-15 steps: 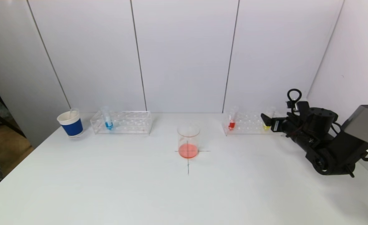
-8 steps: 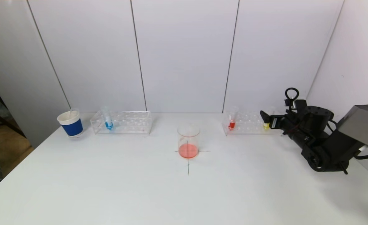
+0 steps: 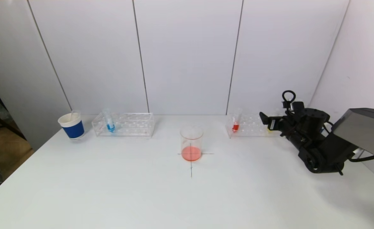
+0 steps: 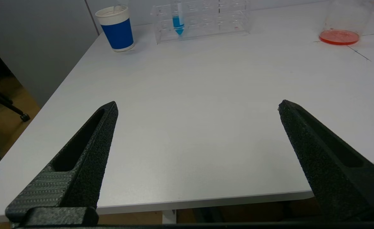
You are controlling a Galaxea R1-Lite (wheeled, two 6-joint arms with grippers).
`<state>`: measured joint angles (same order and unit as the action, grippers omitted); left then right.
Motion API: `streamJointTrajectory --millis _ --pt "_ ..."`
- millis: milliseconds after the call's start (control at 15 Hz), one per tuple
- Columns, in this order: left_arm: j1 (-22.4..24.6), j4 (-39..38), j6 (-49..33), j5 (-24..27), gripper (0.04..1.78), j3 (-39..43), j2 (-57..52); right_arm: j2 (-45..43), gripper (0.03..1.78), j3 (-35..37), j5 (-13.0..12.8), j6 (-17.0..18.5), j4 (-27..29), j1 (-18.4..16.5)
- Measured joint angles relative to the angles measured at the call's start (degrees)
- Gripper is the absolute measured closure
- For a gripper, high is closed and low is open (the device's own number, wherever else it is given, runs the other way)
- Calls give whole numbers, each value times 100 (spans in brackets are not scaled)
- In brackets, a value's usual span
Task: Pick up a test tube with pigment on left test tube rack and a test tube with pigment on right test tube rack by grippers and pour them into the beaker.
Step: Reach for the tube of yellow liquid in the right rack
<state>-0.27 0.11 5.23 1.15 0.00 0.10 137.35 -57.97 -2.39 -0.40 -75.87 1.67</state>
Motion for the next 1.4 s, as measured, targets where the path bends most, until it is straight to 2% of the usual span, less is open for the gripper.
streamJointTrajectory --millis 267,467,1400 --pt "0 2 0 1 6 0 0 85 4 -41 -22 -33 -149 50" --pt "0 0 0 0 6 0 0 166 4 -135 -151 -39 -166 69" --pt "0 0 2 0 6 0 0 408 4 -438 -216 -37 -171 61"
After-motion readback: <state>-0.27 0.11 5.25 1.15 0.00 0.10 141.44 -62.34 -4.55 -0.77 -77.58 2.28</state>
